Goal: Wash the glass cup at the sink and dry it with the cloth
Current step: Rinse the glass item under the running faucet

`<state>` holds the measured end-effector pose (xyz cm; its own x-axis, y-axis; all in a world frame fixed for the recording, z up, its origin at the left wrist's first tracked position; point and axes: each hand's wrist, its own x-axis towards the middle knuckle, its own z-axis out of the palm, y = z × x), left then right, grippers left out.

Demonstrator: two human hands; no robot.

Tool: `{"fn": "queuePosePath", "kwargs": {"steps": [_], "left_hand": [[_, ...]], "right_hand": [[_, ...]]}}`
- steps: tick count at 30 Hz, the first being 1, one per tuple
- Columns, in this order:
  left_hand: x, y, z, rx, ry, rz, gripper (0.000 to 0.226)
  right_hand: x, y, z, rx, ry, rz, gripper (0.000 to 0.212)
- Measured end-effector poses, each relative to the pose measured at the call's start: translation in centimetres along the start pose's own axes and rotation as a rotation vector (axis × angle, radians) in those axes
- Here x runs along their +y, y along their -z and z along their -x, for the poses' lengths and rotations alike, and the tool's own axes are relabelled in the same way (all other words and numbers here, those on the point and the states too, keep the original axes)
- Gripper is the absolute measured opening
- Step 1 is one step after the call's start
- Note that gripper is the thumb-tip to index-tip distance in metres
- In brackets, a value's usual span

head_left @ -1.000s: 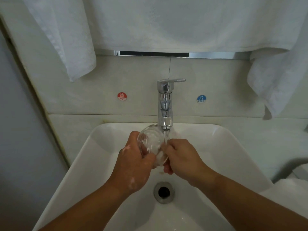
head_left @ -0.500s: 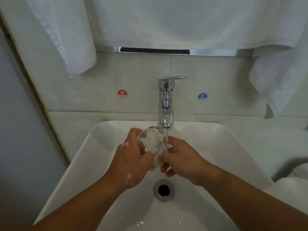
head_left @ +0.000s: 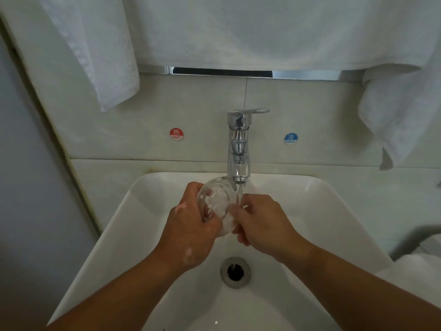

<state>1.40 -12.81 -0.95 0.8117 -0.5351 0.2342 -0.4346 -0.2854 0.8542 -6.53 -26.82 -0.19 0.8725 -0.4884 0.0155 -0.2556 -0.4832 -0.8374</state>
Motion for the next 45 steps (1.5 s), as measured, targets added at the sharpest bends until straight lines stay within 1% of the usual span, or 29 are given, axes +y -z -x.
{"fn": "queuePosePath", "kwargs": {"steps": [2, 4, 5, 6, 7, 9, 11, 12, 15, 16, 18, 20, 21, 22, 24, 25, 27, 30, 31, 33, 34, 35, 37, 39, 40, 41, 43, 44, 45], "left_hand": [[-0.04, 0.03, 0.06, 0.008, 0.011, 0.011, 0.041], [-0.10, 0.05, 0.04, 0.032, 0.001, 0.024, 0.044], [-0.18, 0.05, 0.00, 0.038, -0.006, 0.018, 0.044], [-0.25, 0.04, -0.05, 0.034, -0.013, 0.011, 0.043], [-0.35, 0.01, -0.08, 0.024, -0.018, 0.002, 0.042], [-0.38, -0.05, -0.08, 0.000, -0.021, -0.009, 0.042], [-0.36, -0.11, -0.03, -0.010, -0.008, 0.004, 0.044], [-0.34, -0.12, 0.02, -0.010, -0.003, 0.014, 0.045], [-0.32, -0.01, 0.01, -0.009, -0.021, -0.018, 0.045], [-0.29, 0.05, -0.01, -0.014, -0.024, -0.031, 0.043], [-0.35, 0.14, -0.08, -0.031, -0.015, -0.041, 0.042], [-0.24, 0.25, -0.10, -0.049, 0.022, -0.020, 0.043], [-0.16, 0.30, -0.08, -0.052, 0.032, -0.012, 0.044], [-0.13, 0.35, -0.07, -0.052, 0.029, -0.016, 0.044], [-0.13, 0.40, -0.09, -0.054, 0.010, -0.054, 0.042], [-0.09, 0.42, -0.07, -0.059, 0.005, -0.073, 0.041], [-0.19, 0.36, -0.04, -0.078, -0.001, -0.089, 0.040], [-0.12, 0.36, -0.04, -0.094, 0.030, -0.061, 0.042], [-0.08, 0.40, 0.01, -0.089, 0.024, -0.069, 0.042], [-0.04, 0.46, 0.08, -0.082, -0.007, -0.098, 0.039], [0.00, 0.46, 0.08, -0.085, -0.018, -0.112, 0.039], [0.01, 0.48, 0.11, -0.088, -0.026, -0.119, 0.039], [-0.15, 0.39, 0.04, -0.097, -0.025, -0.115, 0.040], [-0.09, 0.39, -0.07, -0.099, 0.010, -0.079, 0.041], [-0.07, 0.40, -0.13, -0.095, 0.028, -0.062, 0.042], [-0.03, 0.45, -0.13, -0.077, 0.038, -0.051, 0.042], [-0.02, 0.45, -0.14, -0.001, 0.036, -0.027, 0.039], [-0.03, 0.35, -0.12, 0.031, 0.027, -0.021, 0.037], [0.00, 0.19, -0.02, 0.043, 0.009, -0.023, 0.036]], "right_hand": [[-0.04, -0.18, 0.01, -0.015, -0.032, -0.031, 0.025], [-0.16, -0.28, 0.08, -0.133, -0.068, -0.209, 0.014], [-0.19, -0.23, 0.17, -0.183, -0.071, -0.274, 0.015], [-0.07, -0.16, 0.09, -0.194, -0.060, -0.275, 0.022], [0.09, -0.10, -0.02, -0.164, -0.035, -0.211, 0.023], [0.19, -0.03, -0.24, -0.049, 0.030, -0.023, 0.010], [0.28, 0.02, -0.32, 0.017, 0.035, 0.058, 0.024], [0.17, -0.01, -0.31, 0.005, 0.017, 0.043, 0.027], [0.11, 0.15, 0.01, -0.137, -0.015, -0.120, 0.011], [0.14, 0.21, 0.04, -0.140, -0.011, -0.132, 0.012], [0.33, 0.26, -0.09, -0.074, 0.003, -0.061, 0.009], [0.43, 0.10, -0.36, 0.010, 0.009, 0.036, 0.029], [0.43, 0.02, -0.44, 0.003, 0.007, 0.064, 0.034], [0.35, -0.06, -0.42, -0.023, 0.003, 0.064, 0.031], [0.42, -0.04, -0.29, -0.122, 0.002, -0.004, 0.012], [0.40, 0.07, -0.25, -0.140, 0.008, -0.024, 0.011], [0.69, 0.20, -0.47, -0.100, 0.029, 0.041, 0.011], [0.72, 0.01, -0.70, -0.018, 0.048, 0.204, 0.030], [0.69, -0.02, -0.66, -0.049, 0.042, 0.180, 0.027], [0.57, 0.02, -0.25, -0.159, 0.018, 0.009, 0.012], [0.67, 0.12, -0.24, -0.182, -0.001, -0.076, 0.019], [0.58, 0.20, -0.19, -0.177, -0.008, -0.094, 0.020], [0.51, 0.13, -0.30, -0.106, 0.006, -0.002, 0.008], [0.52, -0.17, -0.36, -0.031, 0.016, 0.131, 0.024], [0.53, -0.25, -0.36, -0.024, 0.007, 0.138, 0.028], [0.55, -0.28, -0.39, -0.027, -0.011, 0.092, 0.028], [0.41, -0.22, -0.31, -0.068, -0.046, -0.135, 0.015], [0.09, -0.20, -0.19, -0.098, -0.078, -0.271, 0.014], [-0.26, -0.23, -0.07, -0.132, -0.118, -0.390, 0.022]]}}
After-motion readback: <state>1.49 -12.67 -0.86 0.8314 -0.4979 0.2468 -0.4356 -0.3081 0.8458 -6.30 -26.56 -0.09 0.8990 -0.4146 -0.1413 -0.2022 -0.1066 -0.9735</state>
